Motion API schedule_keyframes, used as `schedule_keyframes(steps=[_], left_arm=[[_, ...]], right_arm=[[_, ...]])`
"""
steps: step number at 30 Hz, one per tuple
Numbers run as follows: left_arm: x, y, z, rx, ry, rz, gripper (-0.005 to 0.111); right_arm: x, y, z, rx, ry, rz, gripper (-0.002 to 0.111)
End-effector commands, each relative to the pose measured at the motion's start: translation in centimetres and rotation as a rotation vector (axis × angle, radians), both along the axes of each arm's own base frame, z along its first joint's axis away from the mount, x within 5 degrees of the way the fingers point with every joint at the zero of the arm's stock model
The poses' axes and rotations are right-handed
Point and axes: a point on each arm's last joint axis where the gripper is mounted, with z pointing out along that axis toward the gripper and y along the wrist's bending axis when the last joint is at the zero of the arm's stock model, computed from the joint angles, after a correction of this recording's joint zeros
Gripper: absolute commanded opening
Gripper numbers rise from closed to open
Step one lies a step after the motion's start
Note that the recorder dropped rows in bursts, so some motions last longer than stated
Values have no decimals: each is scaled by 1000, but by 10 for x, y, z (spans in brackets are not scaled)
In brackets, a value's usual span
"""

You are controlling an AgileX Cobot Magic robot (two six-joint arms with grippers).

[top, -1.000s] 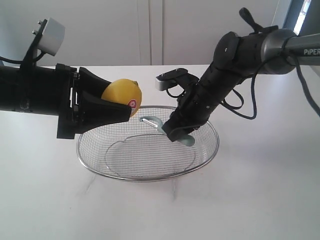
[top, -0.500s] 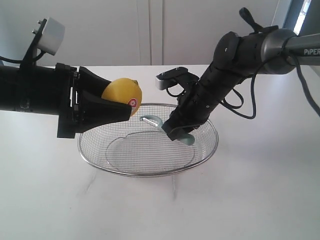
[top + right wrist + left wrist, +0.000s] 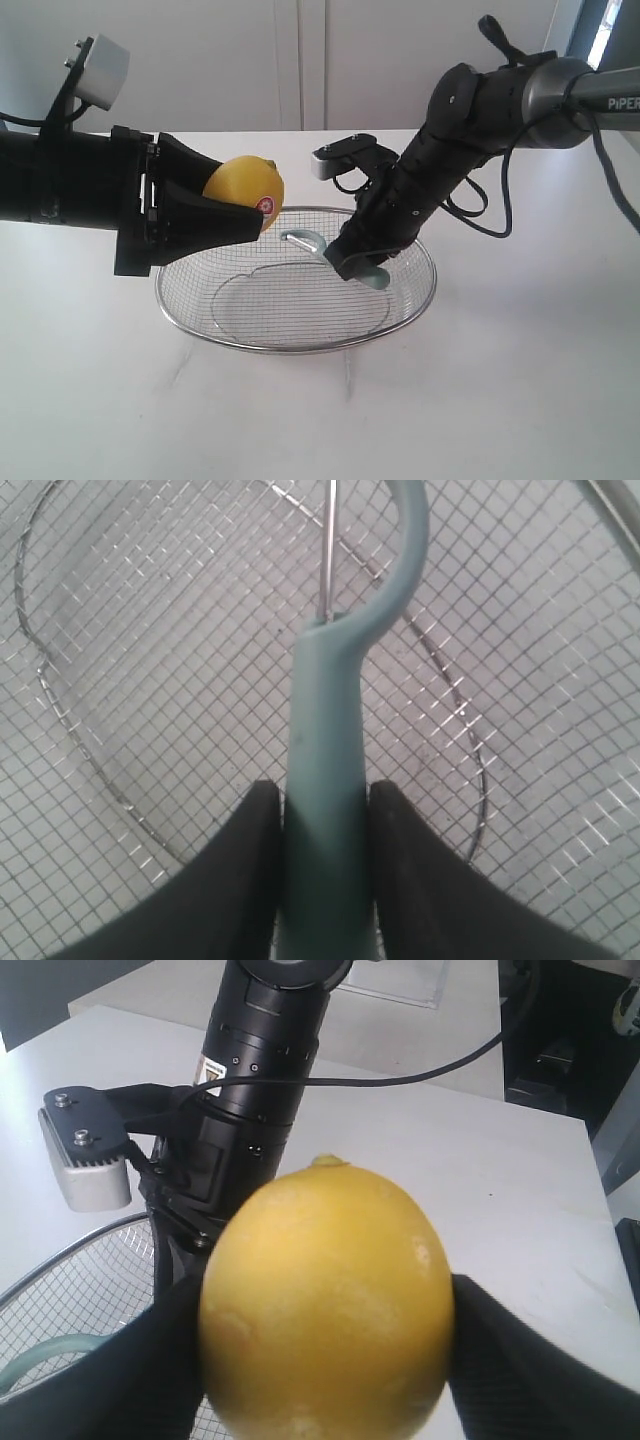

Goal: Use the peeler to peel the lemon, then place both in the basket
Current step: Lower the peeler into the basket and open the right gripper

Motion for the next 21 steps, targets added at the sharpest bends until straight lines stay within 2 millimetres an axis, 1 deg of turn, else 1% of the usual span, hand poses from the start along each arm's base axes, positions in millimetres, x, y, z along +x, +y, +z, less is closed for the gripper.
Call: schedule_keyframes(steps=[1,6,9,11,21], left_arm=[[-3,-2,3,-47,10,-9,0],[-3,-2,4,-49,10,-7,0],[-3,-2,4,-49,10,-7,0],[-3,-2,3,-48,6,-9,0],[-3,-2,3,-48,6,-9,0]], right_arm=[[-1,-2,-11,-20,49,8,12],[0,-2,-23,-33,85,13,32],[0,-2,-23,-33,82,11,41],[0,-2,-23,-33,82,11,43],[0,-2,-23,-32,90,-1,43]])
